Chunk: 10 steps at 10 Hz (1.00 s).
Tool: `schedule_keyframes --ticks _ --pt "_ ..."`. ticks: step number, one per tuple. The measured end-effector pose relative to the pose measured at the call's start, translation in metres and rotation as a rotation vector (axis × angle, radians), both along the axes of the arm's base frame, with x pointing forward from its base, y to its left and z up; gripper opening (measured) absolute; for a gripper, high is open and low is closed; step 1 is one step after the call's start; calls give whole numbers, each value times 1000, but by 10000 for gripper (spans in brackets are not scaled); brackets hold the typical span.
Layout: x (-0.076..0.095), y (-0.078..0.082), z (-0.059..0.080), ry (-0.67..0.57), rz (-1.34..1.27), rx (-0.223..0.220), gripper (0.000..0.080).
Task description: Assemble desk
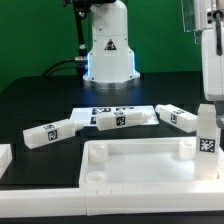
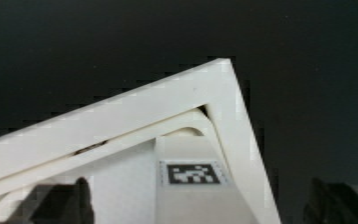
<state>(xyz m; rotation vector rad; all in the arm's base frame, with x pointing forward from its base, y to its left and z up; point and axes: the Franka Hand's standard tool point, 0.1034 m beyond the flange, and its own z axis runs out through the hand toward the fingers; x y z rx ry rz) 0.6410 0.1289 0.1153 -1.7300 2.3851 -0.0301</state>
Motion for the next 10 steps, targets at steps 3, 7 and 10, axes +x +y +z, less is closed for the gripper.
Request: schedule_keyframes --ticks 3,7,10 --pt "-6 -15 4 40 602 -46 647" --pt "-5 -17 3 12 823 -83 649" --pt "-11 -8 -8 63 1193 -215 649"
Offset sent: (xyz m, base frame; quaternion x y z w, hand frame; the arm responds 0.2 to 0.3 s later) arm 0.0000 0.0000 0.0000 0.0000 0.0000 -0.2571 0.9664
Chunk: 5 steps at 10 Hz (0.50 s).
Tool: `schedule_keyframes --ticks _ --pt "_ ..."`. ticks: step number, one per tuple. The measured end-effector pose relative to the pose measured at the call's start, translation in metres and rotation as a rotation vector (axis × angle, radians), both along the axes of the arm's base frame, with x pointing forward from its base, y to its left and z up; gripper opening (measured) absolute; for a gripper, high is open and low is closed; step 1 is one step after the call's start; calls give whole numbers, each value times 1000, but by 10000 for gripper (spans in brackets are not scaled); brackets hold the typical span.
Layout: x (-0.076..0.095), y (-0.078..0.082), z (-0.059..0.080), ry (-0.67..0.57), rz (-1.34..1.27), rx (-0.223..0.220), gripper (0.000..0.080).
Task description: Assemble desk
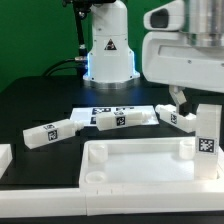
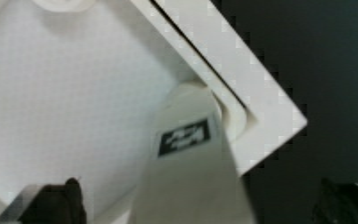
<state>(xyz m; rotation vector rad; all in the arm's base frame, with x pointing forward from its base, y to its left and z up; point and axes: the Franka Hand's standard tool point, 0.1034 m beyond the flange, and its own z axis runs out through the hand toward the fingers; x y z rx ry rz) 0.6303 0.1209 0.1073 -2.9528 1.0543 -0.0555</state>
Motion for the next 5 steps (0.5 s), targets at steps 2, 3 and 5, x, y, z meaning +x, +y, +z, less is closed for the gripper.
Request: schedule_keyframes --ticks 2,3,5 --pt "1 -3 0 -1 -15 6 524" --pt "1 -2 0 -1 -49 8 524" --pt "1 -1 0 -1 -195 13 284"
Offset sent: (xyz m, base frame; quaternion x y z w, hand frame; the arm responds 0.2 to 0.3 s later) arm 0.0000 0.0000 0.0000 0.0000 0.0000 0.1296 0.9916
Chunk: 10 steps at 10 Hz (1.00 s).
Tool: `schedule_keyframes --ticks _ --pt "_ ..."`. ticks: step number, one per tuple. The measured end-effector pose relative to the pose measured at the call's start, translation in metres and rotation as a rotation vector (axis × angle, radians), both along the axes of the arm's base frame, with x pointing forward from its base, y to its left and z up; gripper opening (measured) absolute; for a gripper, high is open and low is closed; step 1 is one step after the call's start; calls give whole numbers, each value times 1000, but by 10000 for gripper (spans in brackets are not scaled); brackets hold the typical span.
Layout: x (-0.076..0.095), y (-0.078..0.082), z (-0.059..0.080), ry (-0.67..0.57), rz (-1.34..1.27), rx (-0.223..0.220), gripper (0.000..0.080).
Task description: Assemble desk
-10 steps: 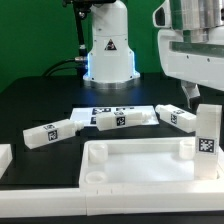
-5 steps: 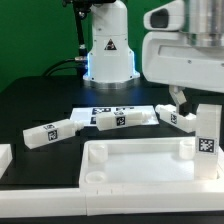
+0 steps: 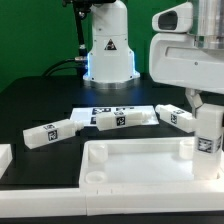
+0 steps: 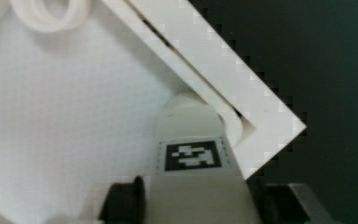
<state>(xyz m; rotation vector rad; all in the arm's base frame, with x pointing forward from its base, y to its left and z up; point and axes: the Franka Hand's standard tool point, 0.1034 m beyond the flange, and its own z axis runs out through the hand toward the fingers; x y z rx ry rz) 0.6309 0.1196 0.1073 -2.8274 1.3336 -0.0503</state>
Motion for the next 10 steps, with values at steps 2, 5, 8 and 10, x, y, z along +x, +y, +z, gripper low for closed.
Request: schedule_keyframes --ticks 2,5,8,10 --pt "2 1 0 -12 -183 9 284" --pt "7 8 -1 -53 -675 83 284" --pt "13 11 -1 -75 -1030 171 287" --pt "14 11 -1 -78 -1061 194 288"
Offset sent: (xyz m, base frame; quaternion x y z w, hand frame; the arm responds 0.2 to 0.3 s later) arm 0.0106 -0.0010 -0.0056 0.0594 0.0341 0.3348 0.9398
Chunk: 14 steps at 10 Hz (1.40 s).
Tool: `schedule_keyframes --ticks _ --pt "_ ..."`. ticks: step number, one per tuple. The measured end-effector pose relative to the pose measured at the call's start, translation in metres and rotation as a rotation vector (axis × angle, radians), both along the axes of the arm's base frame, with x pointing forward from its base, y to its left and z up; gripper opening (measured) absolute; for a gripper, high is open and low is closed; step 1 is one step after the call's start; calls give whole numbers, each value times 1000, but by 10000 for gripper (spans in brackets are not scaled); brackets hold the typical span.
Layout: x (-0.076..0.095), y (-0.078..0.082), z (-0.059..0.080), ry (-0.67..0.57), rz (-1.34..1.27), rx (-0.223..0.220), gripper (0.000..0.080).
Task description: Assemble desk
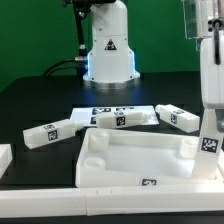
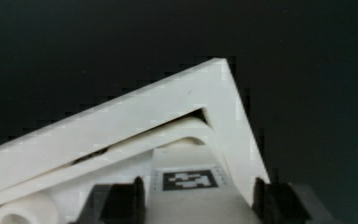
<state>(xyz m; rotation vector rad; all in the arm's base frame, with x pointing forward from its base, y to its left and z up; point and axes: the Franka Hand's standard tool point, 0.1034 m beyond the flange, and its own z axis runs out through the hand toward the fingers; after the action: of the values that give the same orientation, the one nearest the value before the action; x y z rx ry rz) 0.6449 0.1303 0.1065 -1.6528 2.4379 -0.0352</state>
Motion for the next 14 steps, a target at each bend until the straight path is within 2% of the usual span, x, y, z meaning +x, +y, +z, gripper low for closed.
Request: schedule_keyframes --ticks 1,3,4,6,7,11,12,13,14 --pt "0 1 0 0 11 0 288" --pt "0 1 -1 -2 30 -4 576" --pt "-1 1 6 -11 144 -16 626" --pt "-7 3 25 -34 314 -30 645" --pt "-10 8 27 -9 348 -26 648" --pt "-10 9 24 -10 365 -27 649" --pt "-20 14 25 -15 461 -38 649" --pt "-38 22 27 -10 563 -39 649" --pt "-47 28 33 -15 637 -39 649"
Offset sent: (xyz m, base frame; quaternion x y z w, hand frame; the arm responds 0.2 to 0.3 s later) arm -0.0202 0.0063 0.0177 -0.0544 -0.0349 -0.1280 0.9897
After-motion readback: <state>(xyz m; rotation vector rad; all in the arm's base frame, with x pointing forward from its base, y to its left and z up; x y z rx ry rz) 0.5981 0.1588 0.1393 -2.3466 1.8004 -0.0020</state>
